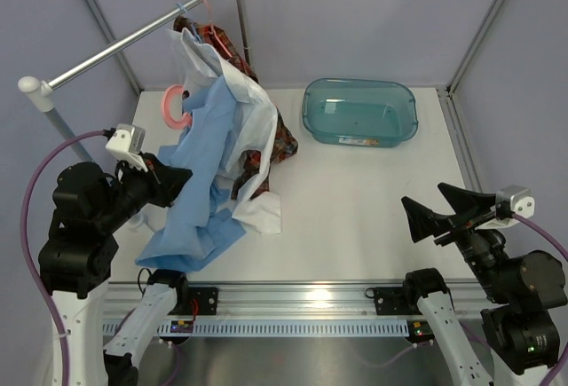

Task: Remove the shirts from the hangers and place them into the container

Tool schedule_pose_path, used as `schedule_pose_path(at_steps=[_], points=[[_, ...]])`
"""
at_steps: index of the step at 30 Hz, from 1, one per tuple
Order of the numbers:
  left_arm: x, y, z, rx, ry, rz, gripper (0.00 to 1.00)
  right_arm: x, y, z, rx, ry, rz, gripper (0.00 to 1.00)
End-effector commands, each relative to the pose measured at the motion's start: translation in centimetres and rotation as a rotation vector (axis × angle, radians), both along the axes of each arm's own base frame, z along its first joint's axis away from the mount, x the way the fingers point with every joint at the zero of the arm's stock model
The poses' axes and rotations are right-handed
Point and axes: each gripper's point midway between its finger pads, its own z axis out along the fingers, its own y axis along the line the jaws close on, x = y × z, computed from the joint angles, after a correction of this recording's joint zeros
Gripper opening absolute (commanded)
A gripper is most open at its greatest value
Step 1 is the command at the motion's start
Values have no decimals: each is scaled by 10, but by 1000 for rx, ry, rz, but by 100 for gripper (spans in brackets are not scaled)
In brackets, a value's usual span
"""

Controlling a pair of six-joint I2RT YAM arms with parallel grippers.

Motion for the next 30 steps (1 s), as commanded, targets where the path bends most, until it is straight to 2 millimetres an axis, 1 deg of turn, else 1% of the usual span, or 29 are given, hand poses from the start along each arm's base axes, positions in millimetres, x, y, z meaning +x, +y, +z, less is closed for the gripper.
schedule_pose_path(at_steps=[1,4,7,11,12,14,15,16,17,19,23,25,27,30], points=[[-20,-37,13,-61,-15,-255,0,1,7,-2,-3,3,39,99],[-19,-42,5,-70,24,-290,0,2,8,-2,-5,4,45,99],[-13,-39,-2,-62,42,-265,0,5,8,-4,-8,13,40,99],[-5,-28,-1,-21,17,-198,0,11,7,-6,-20,39,31,99],[-6,-25,6,-8,-1,-186,0,13,7,-6,-21,50,30,99],[4,-8,7,27,11,-65,0,16,8,-7,-22,60,28,99],[6,-1,11,36,1,-18,0,17,8,-8,-22,65,30,99],[13,16,16,55,-20,87,0,17,8,-8,-22,63,31,99],[13,23,20,56,-31,135,0,18,9,-8,-21,67,35,100],[10,33,29,67,-67,186,0,18,10,-9,-19,69,37,100],[-9,34,46,69,-149,172,0,19,10,-9,-19,71,37,100],[-24,34,56,64,-207,161,0,19,11,-9,-20,72,41,99],[-38,33,63,65,-257,141,0,19,12,-7,-21,71,47,100],[-53,31,70,78,-314,112,0,19,13,-6,-19,72,58,99]])
